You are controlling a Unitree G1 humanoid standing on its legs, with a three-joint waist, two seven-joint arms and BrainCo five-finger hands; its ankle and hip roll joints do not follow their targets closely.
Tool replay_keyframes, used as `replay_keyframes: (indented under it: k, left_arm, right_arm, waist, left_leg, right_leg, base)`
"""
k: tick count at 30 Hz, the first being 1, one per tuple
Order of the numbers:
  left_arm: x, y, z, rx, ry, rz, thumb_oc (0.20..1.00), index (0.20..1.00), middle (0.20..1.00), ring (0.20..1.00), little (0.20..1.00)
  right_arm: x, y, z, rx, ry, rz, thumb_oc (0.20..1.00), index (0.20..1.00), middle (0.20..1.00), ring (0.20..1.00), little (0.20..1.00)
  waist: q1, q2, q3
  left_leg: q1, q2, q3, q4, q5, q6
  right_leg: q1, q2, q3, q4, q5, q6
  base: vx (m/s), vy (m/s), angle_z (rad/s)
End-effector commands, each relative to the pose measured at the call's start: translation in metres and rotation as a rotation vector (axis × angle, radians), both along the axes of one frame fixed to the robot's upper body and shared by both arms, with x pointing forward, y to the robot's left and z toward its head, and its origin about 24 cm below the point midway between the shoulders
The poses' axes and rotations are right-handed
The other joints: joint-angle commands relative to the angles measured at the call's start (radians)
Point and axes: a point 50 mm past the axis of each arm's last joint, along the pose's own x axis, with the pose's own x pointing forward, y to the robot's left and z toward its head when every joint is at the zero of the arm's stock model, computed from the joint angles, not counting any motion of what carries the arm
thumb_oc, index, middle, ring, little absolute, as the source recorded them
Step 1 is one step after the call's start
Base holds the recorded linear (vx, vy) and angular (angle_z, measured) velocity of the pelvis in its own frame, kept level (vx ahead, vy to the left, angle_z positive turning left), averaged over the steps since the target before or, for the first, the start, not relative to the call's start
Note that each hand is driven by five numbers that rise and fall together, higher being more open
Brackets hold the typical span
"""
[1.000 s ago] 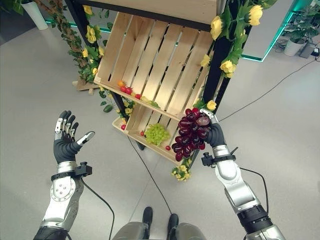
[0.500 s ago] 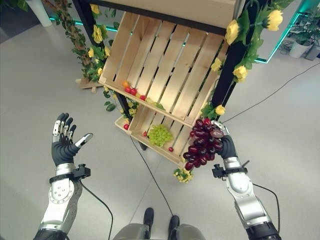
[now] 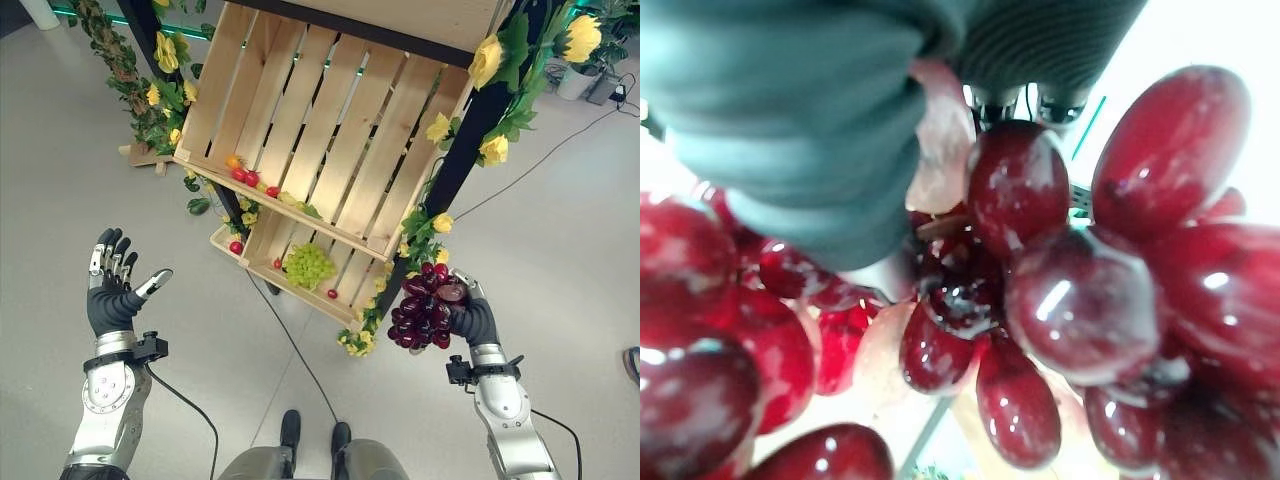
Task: Pick up the fruits from the basket on one side to the basket on the other side
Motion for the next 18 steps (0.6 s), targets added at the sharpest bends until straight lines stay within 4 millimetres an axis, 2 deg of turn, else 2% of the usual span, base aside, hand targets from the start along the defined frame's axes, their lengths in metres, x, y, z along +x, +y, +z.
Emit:
replay_keyframes:
  k: [1, 6, 11, 12, 14, 15, 18]
  left_arm:
    - [-0.003, 0.006, 0.027, 0.126, -0.129, -0.003, 1.0, 1.0, 1.0, 1.0, 1.0]
    - [-0.003, 0.008, 0.03, 0.151, -0.137, -0.011, 1.0, 1.0, 1.0, 1.0, 1.0]
    - [-0.005, 0.013, 0.029, 0.188, -0.119, -0.017, 1.0, 1.0, 1.0, 1.0, 1.0]
    - [-0.005, 0.013, 0.029, 0.188, -0.119, -0.017, 1.0, 1.0, 1.0, 1.0, 1.0]
    - [-0.007, 0.019, 0.025, 0.186, -0.093, -0.005, 1.0, 1.0, 1.0, 1.0, 1.0]
    - [-0.007, 0.019, 0.025, 0.186, -0.094, -0.003, 1.0, 1.0, 1.0, 1.0, 1.0]
    - [-0.005, 0.024, 0.023, 0.177, -0.084, 0.016, 1.0, 1.0, 1.0, 1.0, 1.0]
  right_arm:
    - [0.003, 0.004, 0.04, 0.03, -0.217, 0.067, 0.2, 0.2, 0.2, 0.2, 0.2]
    - [-0.004, 0.01, 0.028, -0.038, -0.095, 0.236, 0.2, 0.2, 0.2, 0.2, 0.2]
    - [-0.006, 0.02, 0.032, -0.109, -0.036, 0.449, 0.2, 0.2, 0.2, 0.2, 0.2]
    - [-0.006, 0.02, 0.032, -0.109, -0.036, 0.449, 0.2, 0.2, 0.2, 0.2, 0.2]
    - [-0.005, 0.033, 0.039, -0.137, -0.014, 0.6, 0.2, 0.2, 0.2, 0.2, 0.2]
    - [-0.005, 0.033, 0.039, -0.137, -0.014, 0.603, 0.2, 0.2, 0.2, 0.2, 0.2]
    - [0.007, 0.056, 0.048, -0.137, -0.022, 0.761, 0.2, 0.2, 0.2, 0.2, 0.2]
  waist:
    - [-0.014, -0.024, -0.012]
    - [-0.016, -0.027, -0.004]
    - [-0.012, -0.028, -0.001]
    - [-0.013, -0.028, -0.001]
    - [-0.002, -0.03, 0.0]
    - [-0.004, -0.03, 0.0]
    - [0.009, -0.027, -0.001]
  left_leg:
    - [0.052, 0.006, 0.033, 0.061, -0.102, -0.012]
    - [0.049, 0.008, 0.034, 0.052, -0.094, -0.015]
    - [0.048, 0.006, 0.033, 0.045, -0.089, -0.018]
    - [0.048, 0.006, 0.033, 0.045, -0.089, -0.018]
    - [0.049, 0.006, 0.032, 0.043, -0.086, -0.019]
    - [0.049, 0.006, 0.032, 0.042, -0.086, -0.019]
    - [0.051, 0.004, 0.028, 0.041, -0.085, -0.019]
  right_leg:
    - [0.047, -0.056, 0.083, -0.038, 0.099, 0.114]
    - [0.039, -0.057, 0.082, -0.038, 0.102, 0.117]
    - [0.037, -0.062, 0.079, -0.043, 0.107, 0.12]
    - [0.037, -0.062, 0.079, -0.043, 0.107, 0.12]
    - [0.036, -0.064, 0.078, -0.043, 0.108, 0.122]
    - [0.036, -0.064, 0.078, -0.043, 0.107, 0.122]
    - [0.039, -0.067, 0.073, -0.046, 0.107, 0.122]
  base:
    - [-0.03, -0.003, -0.02]
    - [-0.04, -0.006, -0.02]
    - [0.0, 0.0, 0.0]
    - [0.0, 0.0, 0.0]
    - [0.0, 0.0, 0.0]
    - [0.0, -0.004, -0.03]
    - [0.0, 0.0, 0.0]
